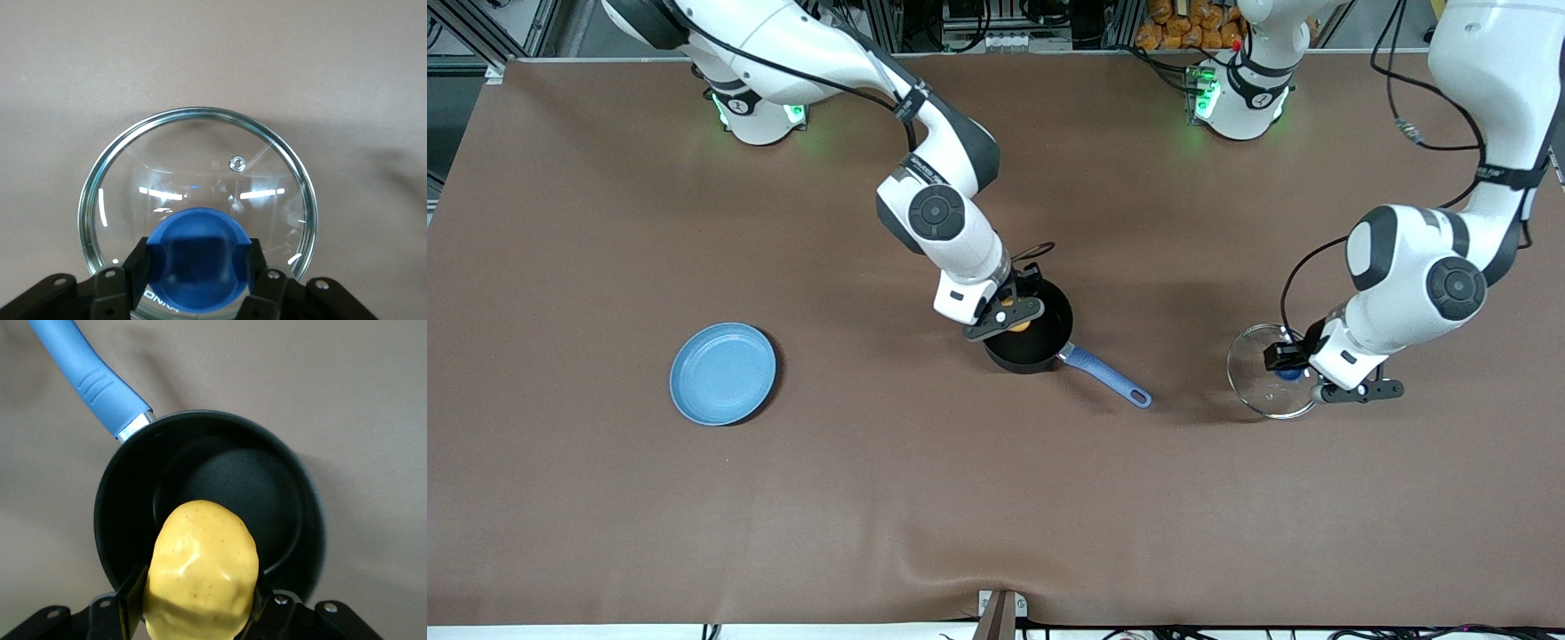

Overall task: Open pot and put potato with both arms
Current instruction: 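Lower the potato into the pot while the left gripper sets the lid down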

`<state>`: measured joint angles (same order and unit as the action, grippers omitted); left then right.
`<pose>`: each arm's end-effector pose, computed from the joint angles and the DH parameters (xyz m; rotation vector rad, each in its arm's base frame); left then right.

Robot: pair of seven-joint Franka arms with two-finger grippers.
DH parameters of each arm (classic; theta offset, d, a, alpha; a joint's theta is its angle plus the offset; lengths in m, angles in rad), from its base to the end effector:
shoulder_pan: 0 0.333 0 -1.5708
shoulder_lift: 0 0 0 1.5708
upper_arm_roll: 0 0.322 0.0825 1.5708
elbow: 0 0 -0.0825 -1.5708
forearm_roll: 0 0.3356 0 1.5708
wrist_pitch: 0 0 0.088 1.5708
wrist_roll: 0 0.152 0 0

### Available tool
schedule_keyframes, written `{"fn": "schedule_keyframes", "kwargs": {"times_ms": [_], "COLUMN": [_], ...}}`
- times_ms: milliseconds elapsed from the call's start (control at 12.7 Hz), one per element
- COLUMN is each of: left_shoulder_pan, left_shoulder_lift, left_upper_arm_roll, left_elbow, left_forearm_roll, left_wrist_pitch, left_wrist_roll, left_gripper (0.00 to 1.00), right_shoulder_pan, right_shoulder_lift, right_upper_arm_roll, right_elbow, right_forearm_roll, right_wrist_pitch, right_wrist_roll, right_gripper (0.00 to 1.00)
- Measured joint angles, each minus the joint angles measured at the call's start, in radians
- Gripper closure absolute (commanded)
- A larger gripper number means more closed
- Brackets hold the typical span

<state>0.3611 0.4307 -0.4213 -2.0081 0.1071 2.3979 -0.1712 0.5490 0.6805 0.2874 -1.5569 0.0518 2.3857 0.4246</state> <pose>0.5738 -0.0244 0.2528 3.0412 0.1005 -0.0155 0.4850 0.4946 0.2670 -2.8365 -0.4291 -0.0196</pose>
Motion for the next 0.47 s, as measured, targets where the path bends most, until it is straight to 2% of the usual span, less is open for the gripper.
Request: {"fn": "schedule_keyframes", "kwargs": {"times_ms": [236, 315, 394, 473], "left_shoulder_pan": [0.034, 0.038, 0.038, 0.038], "left_shoulder_lift": [0.060, 0.068, 0.067, 0.068], "left_upper_arm_roll": [0.001, 0.000, 0.000, -0.001], "left_elbow": [-0.021, -0.021, -0.021, -0.021], "left_forearm_roll": [0.000, 0.000, 0.006, 0.023], "left_wrist_pitch": [0.077, 0.083, 0.085, 0.088], "left_wrist_roll": [0.058, 0.062, 0.064, 0.066], "left_gripper": [1.00, 0.95, 0.62, 0.02], "right_shoulder_pan": [0.018, 0.023, 0.027, 0.029], "right_shoulder_lift": [0.024, 0.032, 0.041, 0.051], "right_upper_arm_roll": [-0.002, -0.003, -0.004, -0.005], "right_elbow": [0.000, 0.000, 0.000, 0.001], "right_forearm_roll": [-0.012, -0.022, -0.028, -0.035], "right_wrist_pitch": [0.036, 0.048, 0.067, 0.081], "right_wrist_roll": [0.018, 0.026, 0.037, 0.047], "right_gripper": [1.00, 1.00, 1.00, 1.00]}}
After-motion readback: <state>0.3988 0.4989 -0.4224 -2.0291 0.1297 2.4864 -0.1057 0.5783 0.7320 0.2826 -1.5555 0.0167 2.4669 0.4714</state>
